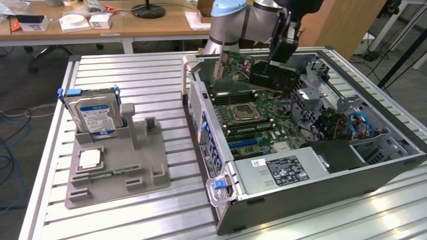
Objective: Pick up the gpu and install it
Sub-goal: 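Insert the gpu into the slot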
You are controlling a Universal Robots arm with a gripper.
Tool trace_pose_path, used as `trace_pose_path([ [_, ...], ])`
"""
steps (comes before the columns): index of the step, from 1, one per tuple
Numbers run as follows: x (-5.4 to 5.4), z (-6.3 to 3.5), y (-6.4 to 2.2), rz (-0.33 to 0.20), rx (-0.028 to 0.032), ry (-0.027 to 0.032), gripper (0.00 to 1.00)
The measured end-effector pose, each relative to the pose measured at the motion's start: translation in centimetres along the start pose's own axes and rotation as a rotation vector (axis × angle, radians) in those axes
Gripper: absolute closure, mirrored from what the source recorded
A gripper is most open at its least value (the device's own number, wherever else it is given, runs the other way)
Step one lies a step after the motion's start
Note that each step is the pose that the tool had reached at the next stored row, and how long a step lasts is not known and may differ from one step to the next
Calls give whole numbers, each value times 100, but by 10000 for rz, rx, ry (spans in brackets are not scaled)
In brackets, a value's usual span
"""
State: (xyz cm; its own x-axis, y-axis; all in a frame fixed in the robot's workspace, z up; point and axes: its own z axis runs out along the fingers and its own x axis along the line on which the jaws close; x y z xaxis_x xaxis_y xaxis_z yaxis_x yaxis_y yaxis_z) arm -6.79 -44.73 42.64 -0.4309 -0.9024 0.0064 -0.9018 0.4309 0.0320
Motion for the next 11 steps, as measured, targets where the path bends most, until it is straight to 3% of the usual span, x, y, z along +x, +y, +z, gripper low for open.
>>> trace_pose_path([
  [11, 0, 13, 0, -1999, 13, 64, 74],
])
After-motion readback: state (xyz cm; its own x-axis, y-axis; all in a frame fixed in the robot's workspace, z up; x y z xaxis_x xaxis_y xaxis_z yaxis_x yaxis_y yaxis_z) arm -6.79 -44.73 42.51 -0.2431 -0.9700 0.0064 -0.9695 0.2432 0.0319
